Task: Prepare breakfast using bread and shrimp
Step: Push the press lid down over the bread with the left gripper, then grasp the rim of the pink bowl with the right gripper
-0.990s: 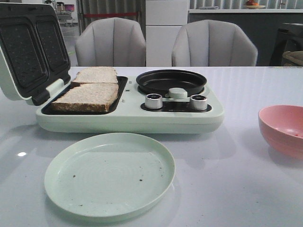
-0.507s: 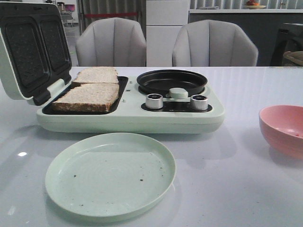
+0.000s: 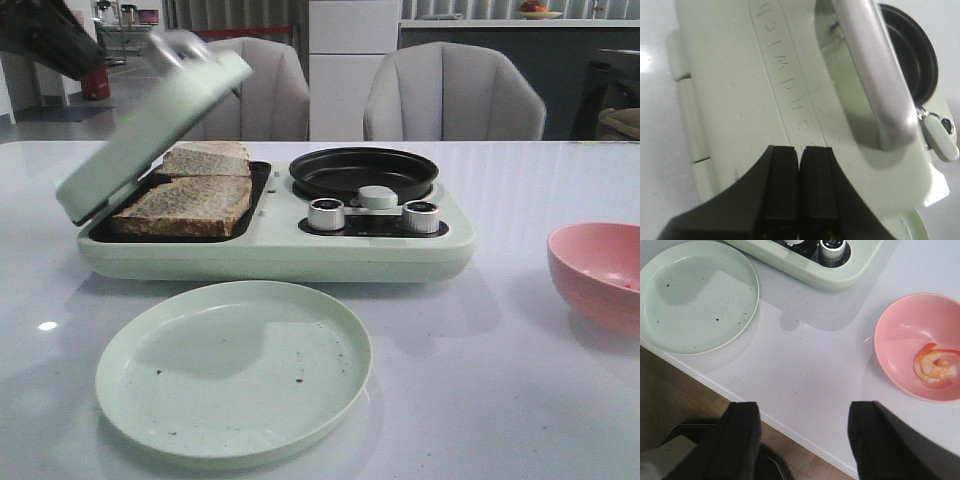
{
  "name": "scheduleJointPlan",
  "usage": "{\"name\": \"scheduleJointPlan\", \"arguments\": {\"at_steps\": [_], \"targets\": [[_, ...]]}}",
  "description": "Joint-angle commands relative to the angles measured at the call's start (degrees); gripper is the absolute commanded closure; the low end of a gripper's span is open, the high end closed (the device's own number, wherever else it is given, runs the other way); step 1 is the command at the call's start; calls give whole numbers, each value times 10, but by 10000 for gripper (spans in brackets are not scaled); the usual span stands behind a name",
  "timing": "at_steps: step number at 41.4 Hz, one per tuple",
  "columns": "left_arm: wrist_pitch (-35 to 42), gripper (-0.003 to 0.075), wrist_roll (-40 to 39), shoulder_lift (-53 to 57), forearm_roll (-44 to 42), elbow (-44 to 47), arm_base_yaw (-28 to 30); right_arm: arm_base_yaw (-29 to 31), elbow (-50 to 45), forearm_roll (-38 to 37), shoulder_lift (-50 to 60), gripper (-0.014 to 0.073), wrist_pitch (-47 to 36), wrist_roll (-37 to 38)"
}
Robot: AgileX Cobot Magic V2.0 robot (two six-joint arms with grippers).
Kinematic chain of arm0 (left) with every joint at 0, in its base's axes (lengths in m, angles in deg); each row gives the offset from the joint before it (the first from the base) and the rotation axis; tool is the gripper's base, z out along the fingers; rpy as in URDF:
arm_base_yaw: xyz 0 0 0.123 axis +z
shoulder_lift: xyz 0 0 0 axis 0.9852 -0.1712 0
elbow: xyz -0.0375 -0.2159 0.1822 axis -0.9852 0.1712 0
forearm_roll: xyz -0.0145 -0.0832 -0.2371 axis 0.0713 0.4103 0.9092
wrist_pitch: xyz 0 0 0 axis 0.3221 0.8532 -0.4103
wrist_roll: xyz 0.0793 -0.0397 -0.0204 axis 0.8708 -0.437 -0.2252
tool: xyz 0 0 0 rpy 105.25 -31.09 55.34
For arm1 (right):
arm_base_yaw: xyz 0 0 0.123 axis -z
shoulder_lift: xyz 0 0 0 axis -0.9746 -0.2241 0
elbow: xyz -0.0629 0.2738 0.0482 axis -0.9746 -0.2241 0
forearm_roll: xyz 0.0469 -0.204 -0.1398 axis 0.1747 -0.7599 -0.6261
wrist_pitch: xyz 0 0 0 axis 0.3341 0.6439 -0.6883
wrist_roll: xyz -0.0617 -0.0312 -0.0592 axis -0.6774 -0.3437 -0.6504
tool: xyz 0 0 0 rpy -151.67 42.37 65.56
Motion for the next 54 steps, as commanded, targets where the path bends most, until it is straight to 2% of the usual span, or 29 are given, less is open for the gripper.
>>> {"name": "scheduleJointPlan", "arguments": {"at_steps": [1,11,22,28,34,38,46,54], "targets": [[8,619,6,44,-10,-18,-43,0,14,0,3,96,-31,-1],[46,617,3,105,-100,43,-157,0,14,0,3,96,-31,-1],[114,617,0,222,-135,173,-267,0,14,0,3,96,-31,-1],[129,617,-45,300,-188,243,-304,0,14,0,3,96,-31,-1],[142,617,-152,396,-283,311,-309,0,14,0,3,96,-31,-1],[161,617,-198,462,-310,355,-305,0,14,0,3,96,-31,-1],[210,619,-208,580,-309,438,-305,0,14,0,3,96,-34,-1],[222,619,-208,631,-309,467,-305,0,14,0,3,96,-71,-1]]}}
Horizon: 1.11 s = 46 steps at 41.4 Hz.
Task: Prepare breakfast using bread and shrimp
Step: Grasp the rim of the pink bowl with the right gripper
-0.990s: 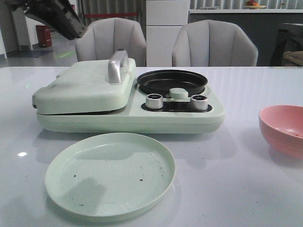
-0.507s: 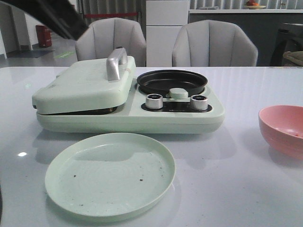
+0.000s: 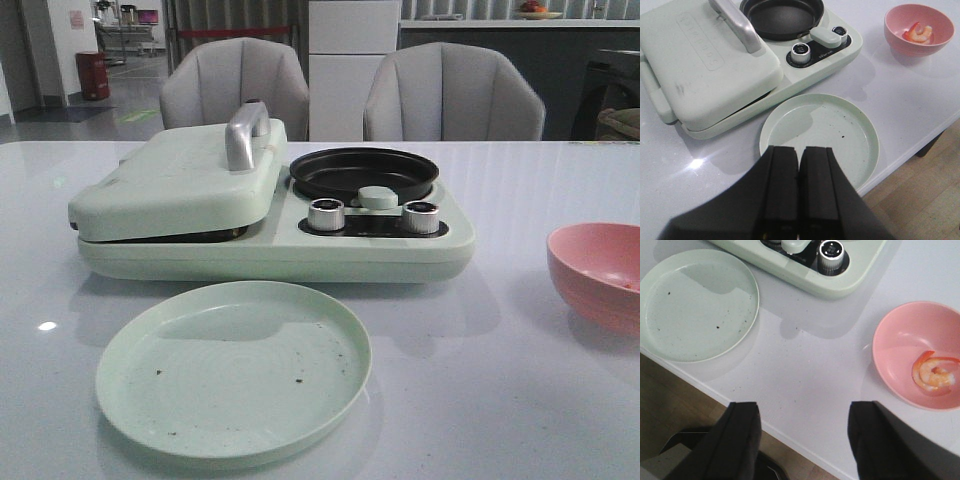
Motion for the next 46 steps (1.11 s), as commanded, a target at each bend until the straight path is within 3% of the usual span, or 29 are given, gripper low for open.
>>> {"name": "scheduleJointPlan", "arguments": {"at_steps": [1,9,23,29,46], "targets": [[51,619,-7,13,4,-10,0,0,14,0,3,96,-55,-1],[60,619,-7,11,4,-10,0,14,23,-36,-31,96,-57,4],[67,619,-7,11,4,-10,0,254,121,-8,-196,96,19,9],[67,619,-7,11,4,-10,0,318,158,-5,-269,96,14,1],[67,619,-7,11,4,-10,0,329,259,-14,-462,96,-15,-35]]}}
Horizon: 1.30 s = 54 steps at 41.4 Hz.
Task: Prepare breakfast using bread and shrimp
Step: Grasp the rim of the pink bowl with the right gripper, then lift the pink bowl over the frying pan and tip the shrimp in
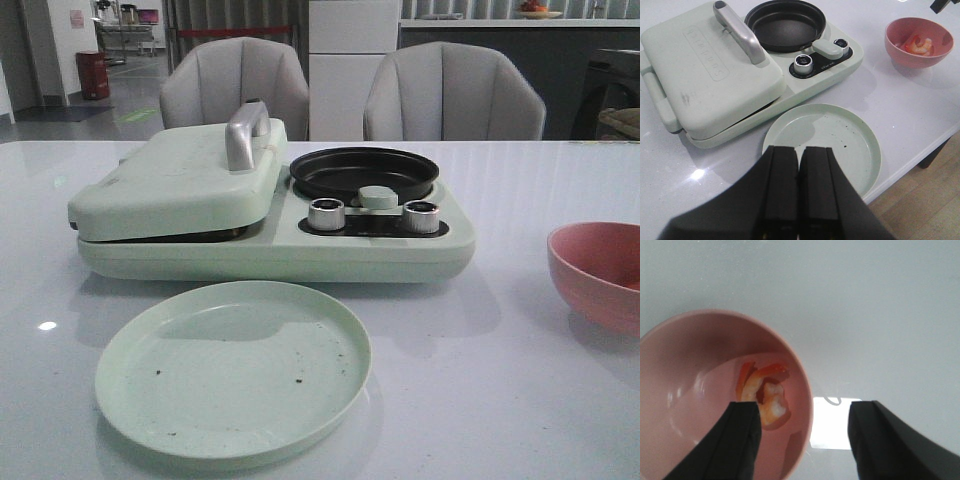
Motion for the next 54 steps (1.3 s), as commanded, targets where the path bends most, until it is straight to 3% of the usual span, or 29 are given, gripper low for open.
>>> {"name": "scheduleJointPlan", "arguments": {"at_steps": [1,14,26,34,47,54], "targets": [[46,619,-6,0,5,-17,0,3,37,-7,-16,96,-23,-11],[46,619,-6,0,5,-17,0,3,63,-21,-89,108,-24,-12],[46,619,-6,0,5,-17,0,3,65,-22,-103,428,-19,-12],[46,619,-6,0,5,-17,0,3,69,-22,-101,551,-6,-15],[46,619,-6,0,5,-17,0,-41,171,-34,-34,540,7,-43],[46,619,-6,0,5,-17,0,-126,270,-140,-24,540,13,-28]]}}
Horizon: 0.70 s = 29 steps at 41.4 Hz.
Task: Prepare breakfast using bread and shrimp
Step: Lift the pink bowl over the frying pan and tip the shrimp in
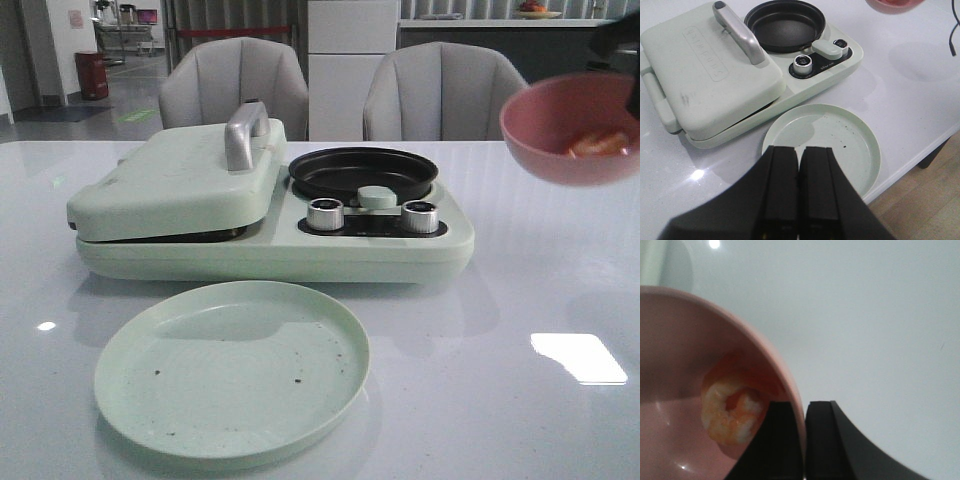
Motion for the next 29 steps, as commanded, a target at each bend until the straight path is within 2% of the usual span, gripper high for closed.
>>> {"name": "scheduleJointPlan", "arguments": {"at_steps": [1,5,9,14,23,29], "targets": [[46,619,-6,0,5,-17,0,-59,72,-85,32,540,-17,15],[46,619,-6,0,5,-17,0,-126,108,-205,27,540,-22,70],[46,619,-6,0,5,-17,0,-193,149,-367,9,540,-23,154],[46,619,-6,0,5,-17,0,-258,181,-530,-24,540,-23,243],[38,619,-6,0,5,-17,0,-319,198,-754,-87,540,-14,367],[38,619,-6,0,5,-17,0,-338,198,-885,-132,540,43,445]]}}
